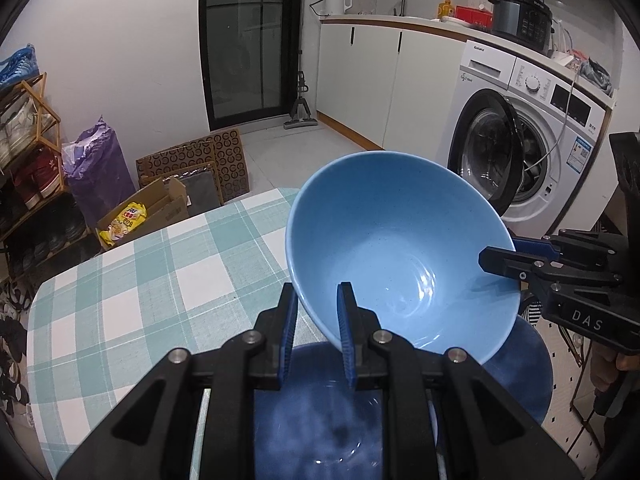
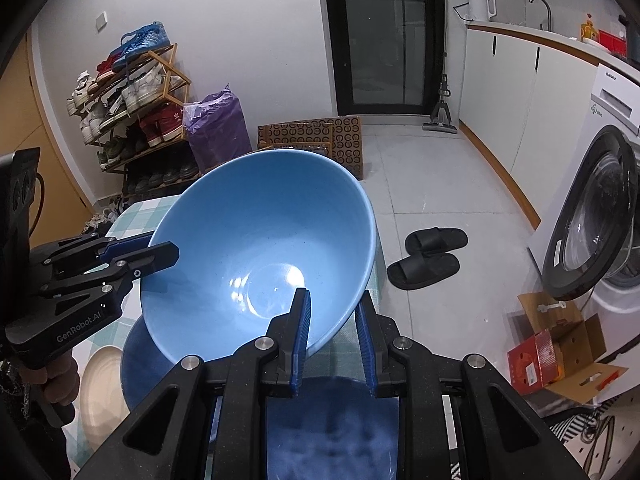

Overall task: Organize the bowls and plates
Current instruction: 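Lift the large blue bowl with both grippers and carry it across the table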

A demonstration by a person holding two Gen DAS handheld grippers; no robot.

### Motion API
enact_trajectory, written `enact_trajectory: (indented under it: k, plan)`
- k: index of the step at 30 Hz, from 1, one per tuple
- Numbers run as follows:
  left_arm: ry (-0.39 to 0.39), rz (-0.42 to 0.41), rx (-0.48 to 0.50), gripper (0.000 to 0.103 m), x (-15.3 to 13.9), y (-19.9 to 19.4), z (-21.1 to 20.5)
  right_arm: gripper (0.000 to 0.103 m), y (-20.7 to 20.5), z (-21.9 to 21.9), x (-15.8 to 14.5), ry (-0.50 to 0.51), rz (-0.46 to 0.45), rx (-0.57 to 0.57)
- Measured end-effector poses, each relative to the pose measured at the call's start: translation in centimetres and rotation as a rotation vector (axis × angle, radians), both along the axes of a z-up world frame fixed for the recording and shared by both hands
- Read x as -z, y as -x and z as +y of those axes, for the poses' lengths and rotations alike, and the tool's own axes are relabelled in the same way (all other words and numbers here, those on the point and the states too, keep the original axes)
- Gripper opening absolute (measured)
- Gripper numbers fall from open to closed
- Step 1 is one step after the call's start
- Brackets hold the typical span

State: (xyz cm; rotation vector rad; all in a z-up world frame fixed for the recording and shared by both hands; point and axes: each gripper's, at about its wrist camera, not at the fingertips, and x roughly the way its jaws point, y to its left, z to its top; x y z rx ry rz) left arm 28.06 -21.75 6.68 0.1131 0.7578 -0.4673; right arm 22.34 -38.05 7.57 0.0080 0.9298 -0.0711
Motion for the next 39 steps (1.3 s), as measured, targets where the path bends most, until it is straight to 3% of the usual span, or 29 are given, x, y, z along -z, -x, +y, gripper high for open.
enact_trajectory:
  k: [11, 39]
  plan:
    - [0.014, -0.018, -0.03, 0.018, -0.9, 2.3, 2.1, 0.023, 1.3, 2.5, -1.4, 0.006, -0.016, -0.044]
    - [0.04, -0.016, -0.093, 0.018, -0.3, 6.6, 7.1, 0.023, 4.2, 8.8, -0.7, 0.006, -0.011, -0.124]
